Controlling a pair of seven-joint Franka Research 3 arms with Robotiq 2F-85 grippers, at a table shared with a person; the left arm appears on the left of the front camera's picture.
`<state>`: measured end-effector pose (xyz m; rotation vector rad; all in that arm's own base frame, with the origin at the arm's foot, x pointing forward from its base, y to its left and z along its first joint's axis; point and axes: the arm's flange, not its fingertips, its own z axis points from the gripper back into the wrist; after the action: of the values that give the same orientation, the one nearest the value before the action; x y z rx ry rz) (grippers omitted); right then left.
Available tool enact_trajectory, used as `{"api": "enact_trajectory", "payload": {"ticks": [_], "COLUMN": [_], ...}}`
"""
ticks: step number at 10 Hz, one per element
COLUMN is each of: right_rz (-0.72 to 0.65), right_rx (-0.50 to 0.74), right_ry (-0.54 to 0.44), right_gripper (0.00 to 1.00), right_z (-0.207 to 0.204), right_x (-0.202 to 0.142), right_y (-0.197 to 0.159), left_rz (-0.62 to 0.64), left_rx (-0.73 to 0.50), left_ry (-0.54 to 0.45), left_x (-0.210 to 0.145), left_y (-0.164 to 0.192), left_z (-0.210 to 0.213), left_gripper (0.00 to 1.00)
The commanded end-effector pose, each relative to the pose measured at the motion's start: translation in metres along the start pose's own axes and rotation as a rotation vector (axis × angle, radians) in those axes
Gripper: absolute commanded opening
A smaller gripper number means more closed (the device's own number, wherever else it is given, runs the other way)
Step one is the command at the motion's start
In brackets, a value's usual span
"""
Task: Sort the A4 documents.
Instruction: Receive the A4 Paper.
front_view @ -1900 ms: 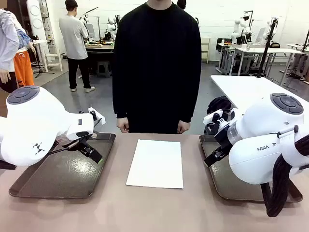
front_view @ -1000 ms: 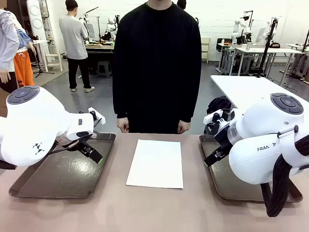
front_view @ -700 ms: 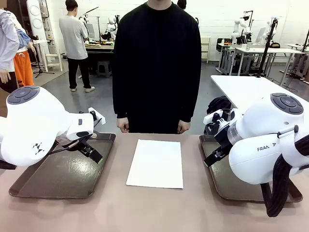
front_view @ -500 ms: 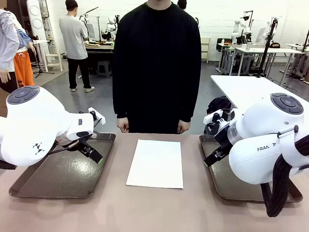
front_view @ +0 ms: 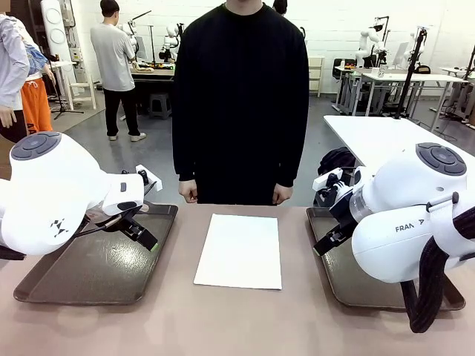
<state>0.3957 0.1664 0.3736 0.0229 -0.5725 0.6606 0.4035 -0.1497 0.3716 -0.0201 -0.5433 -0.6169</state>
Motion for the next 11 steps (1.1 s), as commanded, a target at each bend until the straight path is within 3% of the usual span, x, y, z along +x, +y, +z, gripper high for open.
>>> {"api": "enact_trajectory", "payload": {"ticks": [1,4,8,11], "right_rz": [0.000,0.000,-0.053,-0.021], "right_rx": [0.000,0.000,0.184,0.179], "right_ry": [0.000,0.000,-0.128,-0.213], "right_gripper": [1.00,1.00,1.00,1.00], "right_z": [0.000,0.000,0.054,0.092], "right_x": [0.000,0.000,-0.024,-0.038], "right_y": [0.000,0.000,-0.053,-0.083], "left_rz": [0.000,0.000,-0.019,-0.063], "left_rx": [0.000,0.000,-0.180,-0.188], "left_ry": [0.000,0.000,-0.165,-0.138], "left_x": [0.000,0.000,-0.014,-0.023], "left_y": [0.000,0.000,0.019,0.039], "left_z": [0.000,0.000,0.064,0.101], "left_gripper": [1.00,1.00,1.00,1.00]}}
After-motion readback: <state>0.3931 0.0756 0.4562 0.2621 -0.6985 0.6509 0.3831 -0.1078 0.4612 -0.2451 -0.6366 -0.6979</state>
